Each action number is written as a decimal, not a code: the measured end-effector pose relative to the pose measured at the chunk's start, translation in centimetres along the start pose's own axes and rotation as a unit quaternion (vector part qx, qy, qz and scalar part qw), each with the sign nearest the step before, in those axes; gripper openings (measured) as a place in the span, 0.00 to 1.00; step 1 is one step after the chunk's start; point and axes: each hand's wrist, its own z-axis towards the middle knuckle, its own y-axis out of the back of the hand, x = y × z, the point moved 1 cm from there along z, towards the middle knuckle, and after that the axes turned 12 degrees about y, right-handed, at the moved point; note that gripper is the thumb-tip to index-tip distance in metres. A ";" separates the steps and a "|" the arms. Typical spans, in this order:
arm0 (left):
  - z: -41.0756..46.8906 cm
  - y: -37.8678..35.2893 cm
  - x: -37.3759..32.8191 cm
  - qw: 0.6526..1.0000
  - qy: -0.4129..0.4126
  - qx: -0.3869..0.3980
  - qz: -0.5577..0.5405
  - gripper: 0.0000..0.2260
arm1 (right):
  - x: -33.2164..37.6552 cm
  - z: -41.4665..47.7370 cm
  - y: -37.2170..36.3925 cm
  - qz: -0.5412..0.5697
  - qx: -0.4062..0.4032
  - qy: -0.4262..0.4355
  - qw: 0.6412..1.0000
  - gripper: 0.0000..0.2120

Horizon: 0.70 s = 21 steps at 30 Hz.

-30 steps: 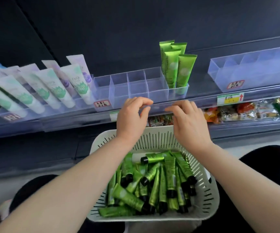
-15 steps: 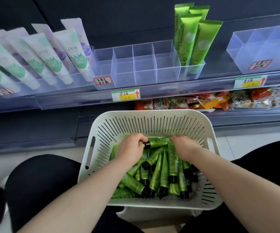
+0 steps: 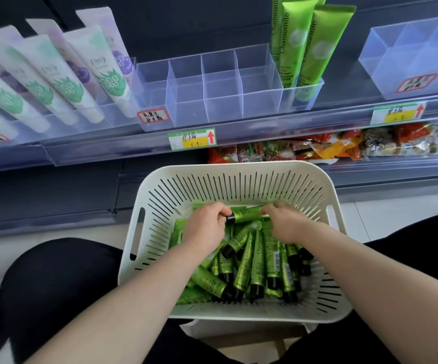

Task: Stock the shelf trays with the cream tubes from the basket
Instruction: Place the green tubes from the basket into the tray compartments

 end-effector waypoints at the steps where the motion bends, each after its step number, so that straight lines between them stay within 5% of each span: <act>1: 0.0 0.1 0.1 1.000 0.005 0.000 -0.003 0.08 | -0.1 -0.2 -0.3 -0.012 0.016 0.000 1.000 0.32; 5: 0.2 1.1 1.1 1.000 0.024 -0.003 0.006 0.10 | 0.0 -0.3 -1.0 -0.017 0.056 -0.014 0.998 0.32; 11: 0.1 2.4 3.1 0.999 0.023 -0.006 0.030 0.10 | 0.9 0.1 0.3 0.042 0.039 0.014 0.998 0.18; 14: -0.3 2.4 3.8 0.999 0.008 0.005 0.042 0.10 | 1.2 0.0 0.2 0.070 0.043 0.020 0.996 0.21; 21: -1.2 2.5 5.4 0.999 0.010 0.008 0.048 0.11 | 0.6 -0.2 -1.2 -0.123 0.032 0.028 0.992 0.27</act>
